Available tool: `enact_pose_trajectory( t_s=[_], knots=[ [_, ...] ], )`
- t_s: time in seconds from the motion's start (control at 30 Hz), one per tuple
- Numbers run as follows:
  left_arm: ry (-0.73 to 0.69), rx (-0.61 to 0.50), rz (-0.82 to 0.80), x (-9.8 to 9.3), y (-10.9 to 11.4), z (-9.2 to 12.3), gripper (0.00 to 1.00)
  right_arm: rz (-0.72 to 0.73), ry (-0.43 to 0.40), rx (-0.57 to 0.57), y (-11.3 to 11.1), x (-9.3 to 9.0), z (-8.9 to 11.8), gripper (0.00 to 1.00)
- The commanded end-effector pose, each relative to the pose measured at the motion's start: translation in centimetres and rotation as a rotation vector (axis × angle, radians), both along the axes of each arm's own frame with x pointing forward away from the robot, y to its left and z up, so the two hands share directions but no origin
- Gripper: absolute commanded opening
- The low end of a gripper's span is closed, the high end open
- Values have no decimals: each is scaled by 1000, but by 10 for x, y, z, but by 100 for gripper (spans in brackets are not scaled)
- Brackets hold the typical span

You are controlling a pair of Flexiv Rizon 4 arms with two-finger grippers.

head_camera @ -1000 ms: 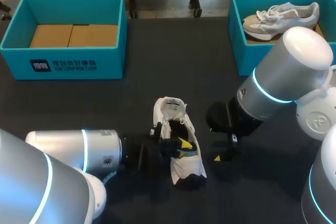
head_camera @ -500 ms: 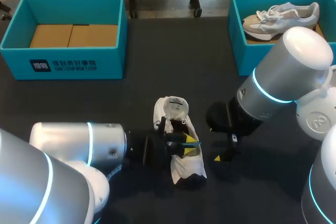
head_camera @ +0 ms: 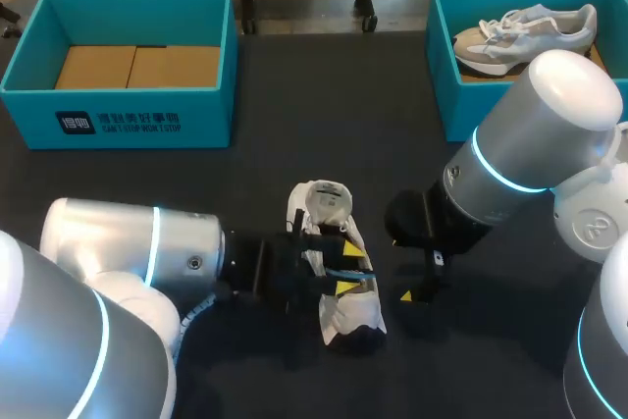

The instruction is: Take the shoe out of the shoebox, open the shoe tongue, remove and reinsert the insole, then place the shoe into the shoebox

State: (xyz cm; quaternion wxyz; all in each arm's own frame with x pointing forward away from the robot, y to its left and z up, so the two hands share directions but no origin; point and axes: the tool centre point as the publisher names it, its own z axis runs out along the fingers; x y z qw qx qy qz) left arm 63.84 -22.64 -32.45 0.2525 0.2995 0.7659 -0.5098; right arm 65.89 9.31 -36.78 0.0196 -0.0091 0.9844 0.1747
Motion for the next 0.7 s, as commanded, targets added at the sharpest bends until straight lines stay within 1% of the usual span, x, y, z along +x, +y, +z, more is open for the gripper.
enact_pose_trajectory(
  t_s=[0.03, 0.2, 0.37, 0.47, 0.63, 0.67, 0.7],
  knots=[
    [-9, 33, 0, -3, -6, -8, 0, 0, -1, 2, -1, -1, -1, 100],
    [-55, 90, -2, -2, -8, -23, 0, 0, -1, 2, -1, -1, -1, 100],
    [-100, 127, 28, 7, -5, -33, 0, 0, -1, 2, -1, -1, -1, 100],
    [-90, 130, 23, 7, -2, -32, 0, 0, -1, 2, -1, -1, -1, 100],
    [-62, 119, -9, 3, 5, -20, 0, 0, -1, 2, -1, -1, -1, 100],
    [-44, 112, -26, 1, 6, -18, 17, 0, -1, 2, -1, -1, -1, 100],
    [-37, 108, -31, 0, 8, -15, 25, 0, -1, 2, -1, -1, -1, 100]
  ],
)
